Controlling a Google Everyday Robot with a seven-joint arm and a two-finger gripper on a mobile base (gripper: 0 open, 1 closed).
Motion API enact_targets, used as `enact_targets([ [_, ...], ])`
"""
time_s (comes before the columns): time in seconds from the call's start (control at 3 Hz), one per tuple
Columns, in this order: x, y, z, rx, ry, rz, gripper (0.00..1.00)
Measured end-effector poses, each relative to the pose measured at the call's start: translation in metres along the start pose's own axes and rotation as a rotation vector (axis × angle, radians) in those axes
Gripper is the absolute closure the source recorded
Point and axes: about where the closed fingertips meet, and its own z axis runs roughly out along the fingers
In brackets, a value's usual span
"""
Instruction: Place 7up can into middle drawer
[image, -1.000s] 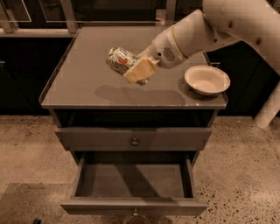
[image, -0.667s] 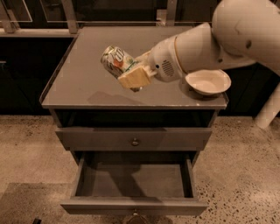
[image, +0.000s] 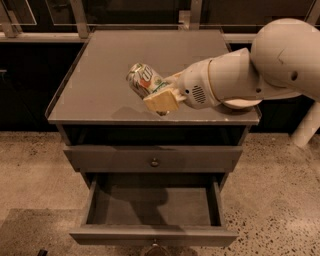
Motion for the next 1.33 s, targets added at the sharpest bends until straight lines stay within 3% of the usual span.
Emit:
enact_targets([
  [0.33, 0.024, 0.003, 0.004, -0.013, 0.010, 0.031, 1.00],
  [0.67, 0.071, 0.025, 0.018, -0.023, -0.052, 0.121, 1.00],
  [1.0, 0.128, 0.047, 0.029, 0.010, -0.128, 0.271, 1.00],
  [1.33, 0.170, 0.058, 0.020, 0.043, -0.102, 0.337, 1.00],
])
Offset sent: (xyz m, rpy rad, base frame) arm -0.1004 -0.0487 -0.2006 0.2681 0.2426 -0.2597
